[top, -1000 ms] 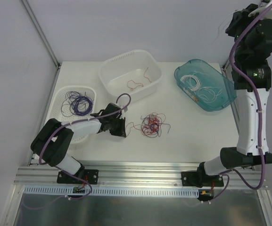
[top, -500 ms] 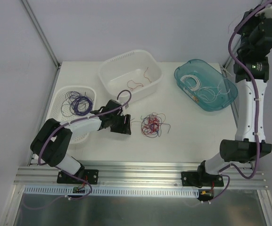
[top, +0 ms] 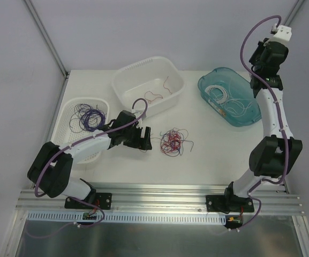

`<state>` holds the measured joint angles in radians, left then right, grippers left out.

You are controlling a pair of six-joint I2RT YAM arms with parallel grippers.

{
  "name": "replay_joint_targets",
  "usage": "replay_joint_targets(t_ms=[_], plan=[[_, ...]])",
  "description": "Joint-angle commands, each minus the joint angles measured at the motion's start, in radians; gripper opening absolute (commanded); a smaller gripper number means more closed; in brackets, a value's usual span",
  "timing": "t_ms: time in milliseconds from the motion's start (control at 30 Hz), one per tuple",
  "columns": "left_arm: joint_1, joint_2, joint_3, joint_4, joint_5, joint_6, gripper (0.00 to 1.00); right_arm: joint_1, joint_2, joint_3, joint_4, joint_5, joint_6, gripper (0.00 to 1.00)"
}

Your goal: Untangle the cables

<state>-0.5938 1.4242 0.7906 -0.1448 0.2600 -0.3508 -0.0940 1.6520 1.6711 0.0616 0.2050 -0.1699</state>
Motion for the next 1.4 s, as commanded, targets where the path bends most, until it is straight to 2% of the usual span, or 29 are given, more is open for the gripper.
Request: replay_joint_targets(t_ms=[0, 167, 300, 467, 567, 667, 700, 800, 867, 900, 1033, 1100, 1300, 1367], plan=[[0.008, -0.041, 0.027, -0.009, 0.013, 0.021, 0.82, -0.01, 0.005, -0.028, 0.075, 0.005, 0.033, 0.01], [0.006, -0.047, 0.029, -0.009, 0.01, 0.015, 0.83, -0.022, 0.058, -0.091, -0.011, 0.034, 0.115, 0.01], [0.008, -0.068, 0.029, -0.009, 0.015, 0.016, 0.83, -0.053, 0.175, -0.082, -0.242, 0.059, 0.259, 0.01], [0.006, -0.106, 0.022, -0.009, 0.015, 0.021, 0.83, -0.107, 0.273, -0.054, -0.422, 0.025, 0.411, 0.02], [0.006, -0.126, 0.016, -0.01, 0.015, 0.022, 0.83, -0.119, 0.302, -0.039, -0.493, 0.031, 0.432, 0.12], [0.008, -0.143, 0.013, -0.009, 0.013, 0.022, 0.83, -0.125, 0.298, -0.005, -0.577, 0.039, 0.426, 0.31], [0.008, -0.146, 0.01, -0.009, 0.015, 0.022, 0.83, -0.125, 0.289, 0.001, -0.589, 0.043, 0.422, 0.47], [0.008, -0.162, 0.009, -0.009, 0.015, 0.022, 0.83, -0.122, 0.218, -0.008, -0.603, 0.04, 0.396, 0.63], [0.008, -0.172, 0.01, -0.009, 0.012, 0.021, 0.83, -0.118, 0.145, -0.019, -0.606, 0.03, 0.383, 0.69], [0.008, -0.173, 0.013, -0.009, 0.013, 0.021, 0.83, -0.115, 0.117, -0.033, -0.612, 0.025, 0.362, 0.75], [0.008, -0.173, 0.019, -0.01, 0.015, 0.021, 0.83, -0.061, -0.013, -0.085, -0.622, -0.004, 0.31, 0.85], [0.006, -0.165, 0.025, -0.01, 0.016, 0.021, 0.83, -0.026, -0.094, -0.112, -0.632, -0.01, 0.287, 0.95], [0.003, -0.119, 0.065, -0.013, 0.031, 0.047, 0.83, 0.149, -0.293, -0.339, -0.583, -0.105, 0.224, 0.97], [0.0, -0.097, 0.09, -0.015, 0.024, 0.05, 0.83, 0.221, -0.36, -0.439, -0.544, -0.183, 0.204, 0.97]])
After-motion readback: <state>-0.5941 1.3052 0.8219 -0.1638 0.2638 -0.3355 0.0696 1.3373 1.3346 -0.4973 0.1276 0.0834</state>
